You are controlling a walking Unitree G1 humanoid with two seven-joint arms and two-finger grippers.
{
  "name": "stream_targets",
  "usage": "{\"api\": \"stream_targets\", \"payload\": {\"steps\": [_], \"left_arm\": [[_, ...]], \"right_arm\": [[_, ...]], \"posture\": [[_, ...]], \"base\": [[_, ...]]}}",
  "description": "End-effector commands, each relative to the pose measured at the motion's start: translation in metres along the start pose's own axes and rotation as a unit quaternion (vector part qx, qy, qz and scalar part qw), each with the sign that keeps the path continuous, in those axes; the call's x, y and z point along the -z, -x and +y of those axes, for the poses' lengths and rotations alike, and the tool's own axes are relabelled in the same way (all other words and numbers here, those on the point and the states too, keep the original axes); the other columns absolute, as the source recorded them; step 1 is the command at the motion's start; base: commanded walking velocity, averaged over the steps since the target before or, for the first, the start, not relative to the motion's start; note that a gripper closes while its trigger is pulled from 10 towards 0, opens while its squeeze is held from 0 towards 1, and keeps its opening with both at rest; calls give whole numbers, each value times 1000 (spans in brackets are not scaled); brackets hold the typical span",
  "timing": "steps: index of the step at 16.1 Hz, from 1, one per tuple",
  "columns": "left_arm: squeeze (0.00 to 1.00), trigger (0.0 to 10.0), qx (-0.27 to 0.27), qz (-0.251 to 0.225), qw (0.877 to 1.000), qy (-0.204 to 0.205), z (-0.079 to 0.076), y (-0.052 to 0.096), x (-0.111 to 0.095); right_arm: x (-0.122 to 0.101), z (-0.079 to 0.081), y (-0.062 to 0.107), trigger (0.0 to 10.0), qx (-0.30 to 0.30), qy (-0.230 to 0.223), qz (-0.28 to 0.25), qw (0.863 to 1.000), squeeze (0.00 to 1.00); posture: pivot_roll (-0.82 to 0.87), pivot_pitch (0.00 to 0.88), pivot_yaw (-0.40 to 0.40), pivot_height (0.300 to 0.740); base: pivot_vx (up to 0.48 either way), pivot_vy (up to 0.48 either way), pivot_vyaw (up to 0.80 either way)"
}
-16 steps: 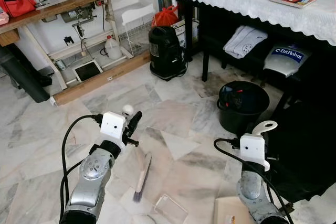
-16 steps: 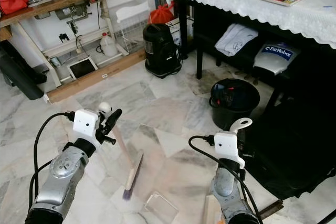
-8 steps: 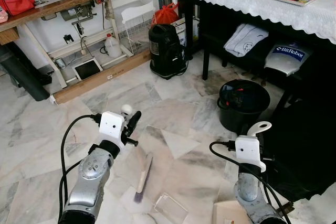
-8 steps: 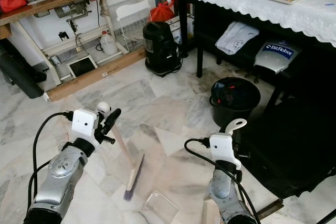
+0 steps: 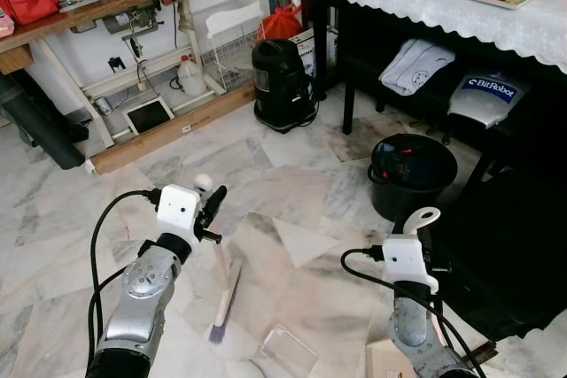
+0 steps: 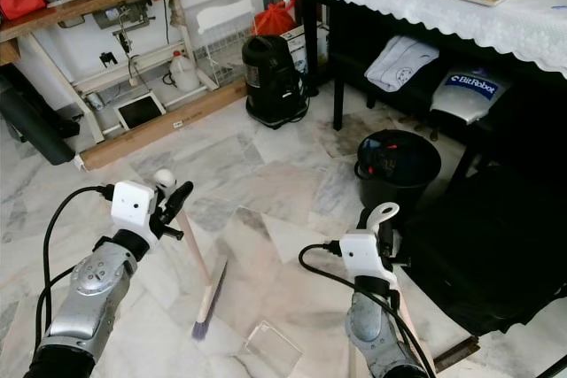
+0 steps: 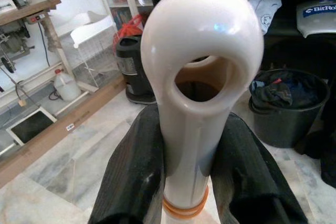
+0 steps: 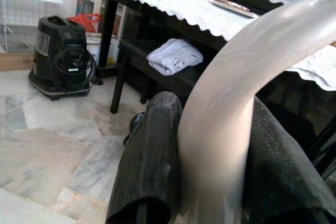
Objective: Sweep floor
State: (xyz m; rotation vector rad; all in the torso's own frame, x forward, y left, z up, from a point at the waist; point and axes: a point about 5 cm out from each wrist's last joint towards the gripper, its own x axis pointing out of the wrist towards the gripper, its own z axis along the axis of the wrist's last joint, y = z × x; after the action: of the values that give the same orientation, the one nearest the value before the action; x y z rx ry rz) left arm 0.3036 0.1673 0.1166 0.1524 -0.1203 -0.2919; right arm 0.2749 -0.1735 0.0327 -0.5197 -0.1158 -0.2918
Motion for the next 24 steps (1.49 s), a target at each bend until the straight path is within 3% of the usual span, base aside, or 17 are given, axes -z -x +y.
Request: {"api": "stream_targets", "payload": {"steps": [1, 4, 10, 14, 17, 20, 24], "left_arm": [[0, 10000, -1, -14, 1000, -17, 6, -2, -8], [0, 10000, 2, -13, 1000, -18, 5, -3, -7], [0, 10000, 6, -8, 1000, -19, 3, -4, -5], [0, 10000, 5, -12, 1000, -19, 4, -4, -6], [0, 10000, 1, -17, 1000, -20, 5, -4, -8], [0, 10000, 3, -20, 1000, -21, 5, -4, -9], [0, 10000, 1, -24, 999, -24, 8, -5, -12]], "right_arm": [[11, 6, 11, 10000, -19, 13, 29, 999, 0], [14, 7, 15, 10000, -18, 4, 49, 999, 0], [29, 7, 23, 10000, 6, -59, 139, 989, 0], [30, 1, 19, 10000, 33, -97, 154, 983, 0], [12, -20, -7, 10000, 71, -87, 70, 991, 0], [-2, -22, -18, 10000, 64, -88, 23, 994, 0], [-28, -18, -32, 10000, 40, -53, -57, 996, 0]], "posture": [[-23, 96, 141, 740], [-24, 96, 142, 740], [-25, 95, 140, 740], [-22, 92, 137, 740], [-27, 91, 135, 740], [-25, 94, 134, 740], [-21, 99, 135, 740]], "base": [[0, 0, 0], [0, 0, 0], [0, 0, 0], [0, 0, 0], [0, 0, 0], [0, 0, 0], [0, 0, 0]]}}
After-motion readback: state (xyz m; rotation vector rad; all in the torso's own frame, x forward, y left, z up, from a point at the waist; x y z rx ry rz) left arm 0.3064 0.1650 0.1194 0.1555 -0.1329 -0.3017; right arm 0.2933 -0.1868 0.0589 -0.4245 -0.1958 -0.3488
